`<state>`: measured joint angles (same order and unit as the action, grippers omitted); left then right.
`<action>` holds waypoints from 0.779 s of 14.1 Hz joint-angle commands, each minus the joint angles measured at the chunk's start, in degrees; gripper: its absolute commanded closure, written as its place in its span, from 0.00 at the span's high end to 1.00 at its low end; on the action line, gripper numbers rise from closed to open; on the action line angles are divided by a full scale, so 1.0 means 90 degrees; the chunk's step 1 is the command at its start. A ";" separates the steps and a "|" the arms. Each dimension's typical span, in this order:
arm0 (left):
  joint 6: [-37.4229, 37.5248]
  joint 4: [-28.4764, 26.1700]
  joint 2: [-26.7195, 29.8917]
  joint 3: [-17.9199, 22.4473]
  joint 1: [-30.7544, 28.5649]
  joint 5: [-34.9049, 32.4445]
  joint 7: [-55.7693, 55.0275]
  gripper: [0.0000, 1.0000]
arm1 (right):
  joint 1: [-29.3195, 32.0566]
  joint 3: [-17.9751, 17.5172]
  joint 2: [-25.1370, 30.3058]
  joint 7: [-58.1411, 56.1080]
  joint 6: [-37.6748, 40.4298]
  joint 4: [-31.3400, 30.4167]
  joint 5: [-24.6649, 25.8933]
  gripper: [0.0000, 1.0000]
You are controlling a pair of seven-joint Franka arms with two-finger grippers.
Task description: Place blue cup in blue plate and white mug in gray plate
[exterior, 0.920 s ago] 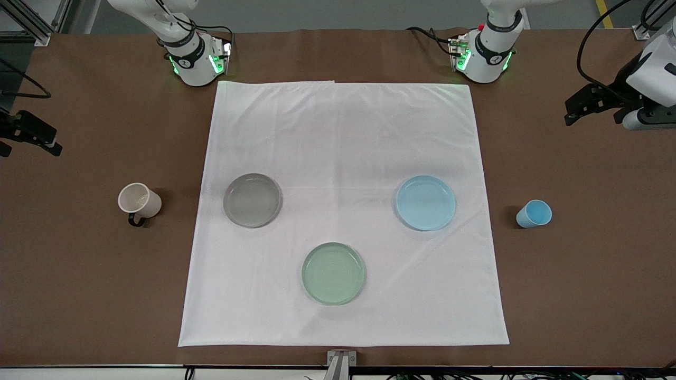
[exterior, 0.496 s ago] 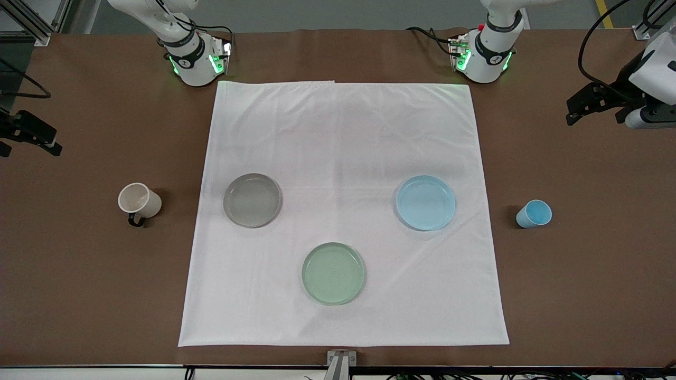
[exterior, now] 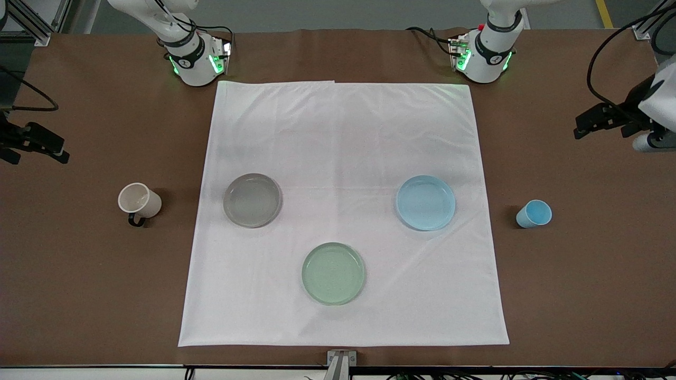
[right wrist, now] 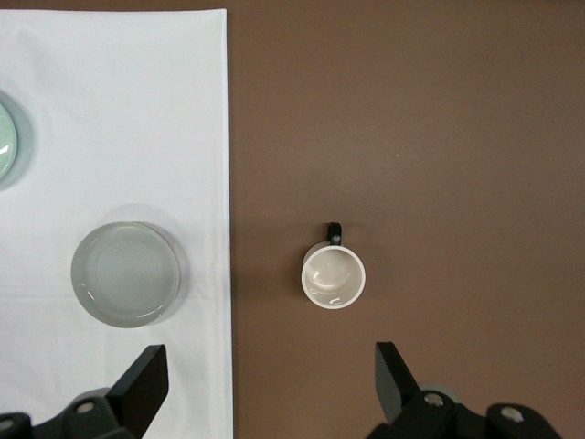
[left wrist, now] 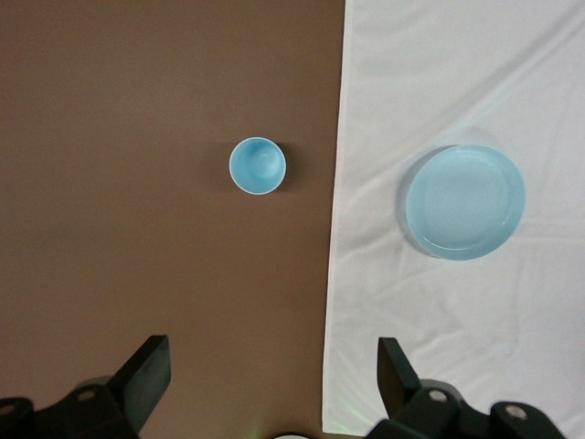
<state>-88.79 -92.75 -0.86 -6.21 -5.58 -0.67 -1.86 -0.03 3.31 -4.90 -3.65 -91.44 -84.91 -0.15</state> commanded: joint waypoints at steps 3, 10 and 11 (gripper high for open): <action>-0.1028 -0.0707 -0.0461 -0.0003 -0.0239 -0.0314 0.0099 1.00 | 0.0091 -0.0026 -0.0469 0.0054 -0.0045 0.0069 0.0142 1.00; -0.3539 -0.2067 -0.1182 -0.0003 -0.0668 -0.0540 0.0109 1.00 | 0.0491 -0.0026 -0.2070 -0.0189 -0.1838 -0.0632 0.0124 1.00; -0.3745 -0.2087 -0.1396 -0.0013 -0.0698 -0.0695 0.0109 1.00 | 0.0492 -0.0026 -0.2208 -0.0200 -0.2335 -0.0895 0.0114 1.00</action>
<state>-118.85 -110.64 -11.04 -6.07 -10.86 -4.54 -1.44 3.67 3.64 -23.09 -4.54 -107.27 -89.99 0.48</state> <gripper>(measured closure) 0.000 0.000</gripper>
